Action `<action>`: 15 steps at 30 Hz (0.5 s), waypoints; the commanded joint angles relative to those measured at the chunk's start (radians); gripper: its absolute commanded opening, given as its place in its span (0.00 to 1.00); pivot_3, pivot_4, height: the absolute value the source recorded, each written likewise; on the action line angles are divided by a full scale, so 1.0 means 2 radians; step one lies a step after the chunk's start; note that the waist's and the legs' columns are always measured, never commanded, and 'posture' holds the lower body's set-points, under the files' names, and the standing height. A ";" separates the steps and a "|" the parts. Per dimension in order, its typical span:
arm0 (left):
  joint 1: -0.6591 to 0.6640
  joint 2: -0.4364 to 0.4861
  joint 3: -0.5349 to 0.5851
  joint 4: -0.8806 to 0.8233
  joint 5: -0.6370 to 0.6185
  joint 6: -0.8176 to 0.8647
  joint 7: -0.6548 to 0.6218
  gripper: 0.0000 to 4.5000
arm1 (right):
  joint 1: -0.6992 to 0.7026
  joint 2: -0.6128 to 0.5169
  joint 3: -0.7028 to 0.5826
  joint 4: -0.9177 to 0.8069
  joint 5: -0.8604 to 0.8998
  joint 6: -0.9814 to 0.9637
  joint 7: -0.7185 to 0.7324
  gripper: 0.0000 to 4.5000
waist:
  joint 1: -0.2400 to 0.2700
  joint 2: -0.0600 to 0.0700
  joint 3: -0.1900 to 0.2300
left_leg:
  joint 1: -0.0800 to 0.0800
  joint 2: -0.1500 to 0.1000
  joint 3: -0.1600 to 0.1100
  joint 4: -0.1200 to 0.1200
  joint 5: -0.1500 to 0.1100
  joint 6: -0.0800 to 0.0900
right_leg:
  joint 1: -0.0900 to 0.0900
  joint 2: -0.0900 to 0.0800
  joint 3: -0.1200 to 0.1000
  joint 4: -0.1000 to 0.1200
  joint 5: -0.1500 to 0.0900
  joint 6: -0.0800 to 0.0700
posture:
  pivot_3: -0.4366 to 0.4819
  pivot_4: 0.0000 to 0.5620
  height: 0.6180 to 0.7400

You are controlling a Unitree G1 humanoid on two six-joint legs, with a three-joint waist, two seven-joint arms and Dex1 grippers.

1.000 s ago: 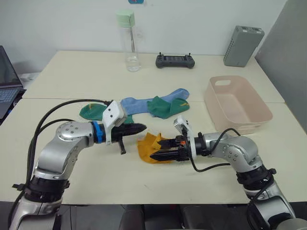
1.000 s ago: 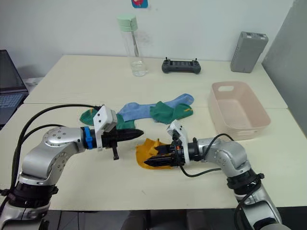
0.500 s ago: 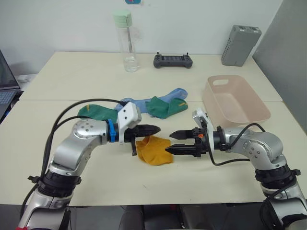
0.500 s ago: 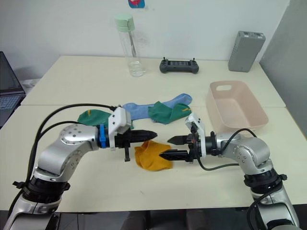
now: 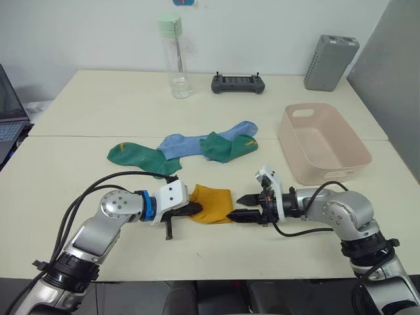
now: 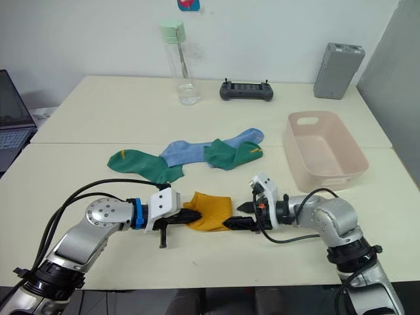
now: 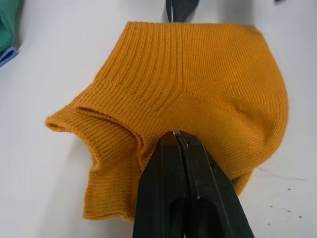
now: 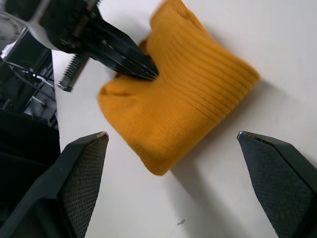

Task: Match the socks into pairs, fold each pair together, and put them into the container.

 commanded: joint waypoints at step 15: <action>0.018 0.002 0.012 -0.025 0.002 0.014 -0.001 0.00 | -0.055 0.121 0.006 0.109 -0.011 0.007 -0.007 0.96 | -0.012 0.000 0.000 | 0.000 0.000 0.000 0.000 0.000 0.000 | 0.000 0.000 0.000 0.000 0.000 0.000 | 0.48 0.27 1.00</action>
